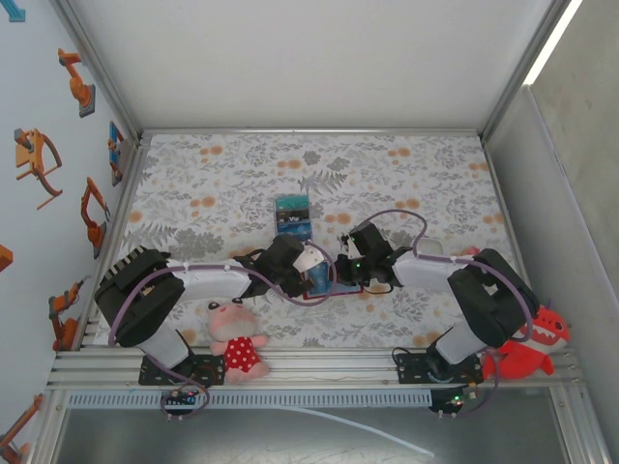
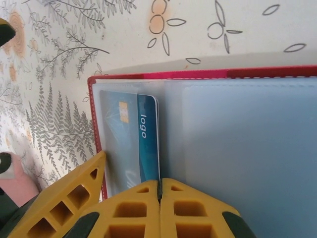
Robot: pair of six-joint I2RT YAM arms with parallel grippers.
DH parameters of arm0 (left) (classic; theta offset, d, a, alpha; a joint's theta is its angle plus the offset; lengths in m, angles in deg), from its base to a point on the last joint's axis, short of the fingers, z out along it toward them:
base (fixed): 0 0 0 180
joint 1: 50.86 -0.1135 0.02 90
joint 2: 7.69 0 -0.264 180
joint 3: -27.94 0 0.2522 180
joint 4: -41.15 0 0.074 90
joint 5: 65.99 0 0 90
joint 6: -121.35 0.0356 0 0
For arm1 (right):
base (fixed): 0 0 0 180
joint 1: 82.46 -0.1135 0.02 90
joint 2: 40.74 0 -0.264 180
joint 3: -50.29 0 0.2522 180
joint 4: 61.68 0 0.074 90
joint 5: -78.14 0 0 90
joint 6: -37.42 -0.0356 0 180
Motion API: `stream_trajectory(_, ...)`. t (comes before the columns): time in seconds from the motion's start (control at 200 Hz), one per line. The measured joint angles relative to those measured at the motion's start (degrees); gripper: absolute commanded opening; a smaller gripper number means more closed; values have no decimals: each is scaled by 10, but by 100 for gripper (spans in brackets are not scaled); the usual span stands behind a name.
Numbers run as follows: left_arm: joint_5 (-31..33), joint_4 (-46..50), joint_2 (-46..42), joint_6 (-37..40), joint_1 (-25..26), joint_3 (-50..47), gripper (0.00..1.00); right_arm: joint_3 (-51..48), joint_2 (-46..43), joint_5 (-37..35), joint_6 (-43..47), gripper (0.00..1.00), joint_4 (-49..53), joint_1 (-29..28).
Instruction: Take the credit cards out of the card holder
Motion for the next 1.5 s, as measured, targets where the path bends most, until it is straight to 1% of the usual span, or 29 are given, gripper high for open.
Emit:
stream_trajectory(0.06, 0, 0, 0, 0, 0, 0, 97, -1, 0, 7, 0, 12, -5, 0)
stream_trajectory(0.16, 0, 2, 0, 0, 0, 0, 97, -4, 0, 18, 0, 15, -19, 0)
stream_trajectory(0.326, 0, 3, 0, 0, 0, 0, 97, -16, 0, 36, -4, 16, -49, 3)
stream_trajectory(0.501, 0, 4, 0, 0, 0, 0, 97, -24, 7, 52, -11, 15, -84, 4)
stream_trajectory(0.656, 1, 5, 0, 0, 0, 0, 97, -27, 18, 60, -21, 9, -105, 5)
stream_trajectory(0.721, 2, 6, 0, 0, 0, 0, 97, -28, 18, 62, -21, 8, -110, 6)
stream_trajectory(1.022, 2, 3, 0, 0, 2, 0, 97, -39, 4, 67, -20, 8, -113, 18)
stream_trajectory(1.167, 2, 3, 0, 0, 3, 0, 97, -39, -2, 67, -19, 9, -109, 23)
stream_trajectory(1.332, 2, 3, 0, 0, 3, 0, 97, -39, -5, 67, -17, 8, -106, 26)
stream_trajectory(1.498, 1, 3, 0, 0, 3, 0, 97, -38, -22, 58, 1, 7, -71, 28)
